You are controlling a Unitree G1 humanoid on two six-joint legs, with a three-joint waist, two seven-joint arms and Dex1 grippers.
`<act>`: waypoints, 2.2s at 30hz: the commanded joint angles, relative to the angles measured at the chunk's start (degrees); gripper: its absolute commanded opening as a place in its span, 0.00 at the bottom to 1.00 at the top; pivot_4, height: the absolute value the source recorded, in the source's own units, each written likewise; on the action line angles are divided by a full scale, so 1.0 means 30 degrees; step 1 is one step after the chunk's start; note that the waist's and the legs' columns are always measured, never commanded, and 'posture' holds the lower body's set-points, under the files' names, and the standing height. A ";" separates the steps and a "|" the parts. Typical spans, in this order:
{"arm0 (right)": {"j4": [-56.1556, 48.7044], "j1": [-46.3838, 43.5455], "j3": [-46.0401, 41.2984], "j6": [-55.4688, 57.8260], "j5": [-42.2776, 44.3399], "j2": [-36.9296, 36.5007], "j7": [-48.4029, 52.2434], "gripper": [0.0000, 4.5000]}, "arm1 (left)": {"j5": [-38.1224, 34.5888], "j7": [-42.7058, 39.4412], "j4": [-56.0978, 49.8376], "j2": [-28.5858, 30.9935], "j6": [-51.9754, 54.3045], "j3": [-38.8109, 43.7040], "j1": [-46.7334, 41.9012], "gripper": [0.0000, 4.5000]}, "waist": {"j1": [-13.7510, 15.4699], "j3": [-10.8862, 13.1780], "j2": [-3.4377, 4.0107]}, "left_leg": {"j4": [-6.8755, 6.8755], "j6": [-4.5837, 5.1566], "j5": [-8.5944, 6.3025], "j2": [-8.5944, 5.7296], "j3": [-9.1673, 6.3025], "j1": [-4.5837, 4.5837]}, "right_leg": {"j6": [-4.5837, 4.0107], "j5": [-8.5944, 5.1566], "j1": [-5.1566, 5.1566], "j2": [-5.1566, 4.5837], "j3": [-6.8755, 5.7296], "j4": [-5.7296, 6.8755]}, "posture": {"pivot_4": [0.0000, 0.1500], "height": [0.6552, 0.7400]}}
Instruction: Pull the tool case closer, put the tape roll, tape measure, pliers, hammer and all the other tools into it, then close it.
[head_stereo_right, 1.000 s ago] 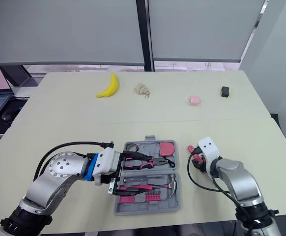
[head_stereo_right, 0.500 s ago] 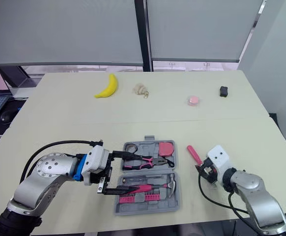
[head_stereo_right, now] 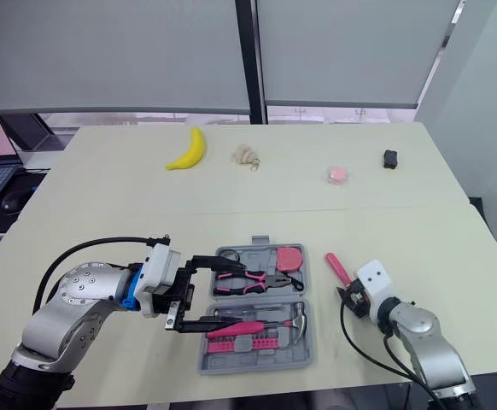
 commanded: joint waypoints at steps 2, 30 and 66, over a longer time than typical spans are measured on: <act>-0.0311 -0.0043 -0.0037 -0.0513 -0.0020 0.0126 -0.0079 0.42 | -0.0217 -0.0158 -0.0344 0.0201 -0.0392 0.0739 0.0044 1.00 | -0.0001 0.0000 0.0000 | 0.0000 0.0000 0.0000 0.0000 -0.0001 0.0001 | 0.0000 0.0000 0.0000 0.0000 -0.0001 0.0001 | 1.00 0.85; -1.4415 -0.4091 0.5673 0.9518 0.4335 -0.9234 0.7547 0.15 | 0.2654 -0.4813 0.0609 0.6806 -0.4090 0.5128 0.7765 1.00 | 0.0017 0.0017 0.0012 | -0.0060 -0.0002 -0.0007 0.0043 -0.0028 -0.0004 | -0.0059 -0.0045 -0.0012 -0.0089 -0.0055 -0.0062 | 1.00 0.85; -0.6576 -1.1072 1.6461 1.0454 0.2306 -0.0589 0.4876 0.15 | 0.3326 -0.5144 0.0147 0.7283 -0.5254 0.6483 1.1190 1.00 | -0.0012 0.0010 -0.0022 | -0.0059 -0.0002 -0.0007 0.0049 -0.0046 -0.0010 | -0.0114 -0.0042 -0.0036 -0.0096 -0.0091 -0.0036 | 1.00 0.85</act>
